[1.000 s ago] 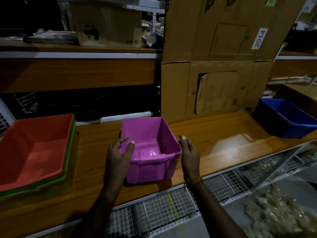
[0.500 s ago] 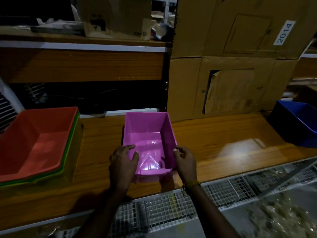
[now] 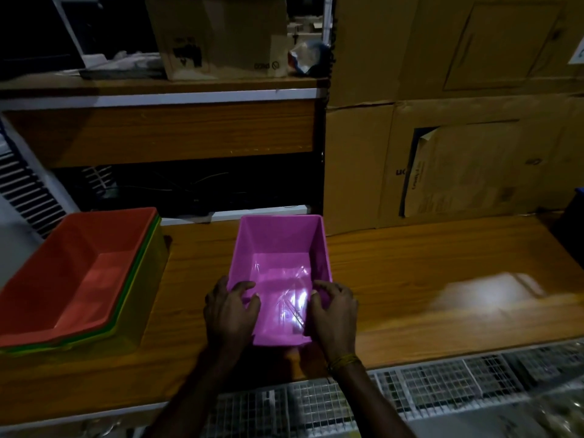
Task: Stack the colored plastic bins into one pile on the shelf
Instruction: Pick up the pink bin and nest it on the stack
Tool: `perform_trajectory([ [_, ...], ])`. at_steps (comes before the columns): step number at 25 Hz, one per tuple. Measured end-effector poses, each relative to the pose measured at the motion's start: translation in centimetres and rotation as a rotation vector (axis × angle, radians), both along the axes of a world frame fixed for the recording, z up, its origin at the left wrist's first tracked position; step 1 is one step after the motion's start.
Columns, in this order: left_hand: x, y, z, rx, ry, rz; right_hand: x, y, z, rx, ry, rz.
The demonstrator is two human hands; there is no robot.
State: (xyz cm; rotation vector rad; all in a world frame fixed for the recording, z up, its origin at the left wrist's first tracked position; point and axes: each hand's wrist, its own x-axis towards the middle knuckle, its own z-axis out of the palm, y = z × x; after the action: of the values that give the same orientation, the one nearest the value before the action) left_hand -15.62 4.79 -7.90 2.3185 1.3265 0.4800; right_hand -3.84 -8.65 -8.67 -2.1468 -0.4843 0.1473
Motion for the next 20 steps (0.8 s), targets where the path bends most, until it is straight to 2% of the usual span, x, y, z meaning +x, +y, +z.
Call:
perform_trajectory([
  [4, 0.2, 0.5, 0.3, -0.032, -0.036, 0.006, -0.3, 0.4, 0.4, -0.002, -0.005, -0.024],
  [8, -0.7, 1.4, 1.1, -0.09, -0.185, -0.005, -1.4, 1.2, 1.2, 0.054, -0.001, -0.056],
  [13, -3.8, 3.3, 2.6, -0.067, -0.266, -0.054, -4.6, 3.1, 2.9, 0.137, -0.056, -0.123],
  [20, -10.5, 9.9, 9.0, 0.013, -0.455, -0.101, -11.7, 8.5, 9.0, 0.26, -0.155, -0.113],
])
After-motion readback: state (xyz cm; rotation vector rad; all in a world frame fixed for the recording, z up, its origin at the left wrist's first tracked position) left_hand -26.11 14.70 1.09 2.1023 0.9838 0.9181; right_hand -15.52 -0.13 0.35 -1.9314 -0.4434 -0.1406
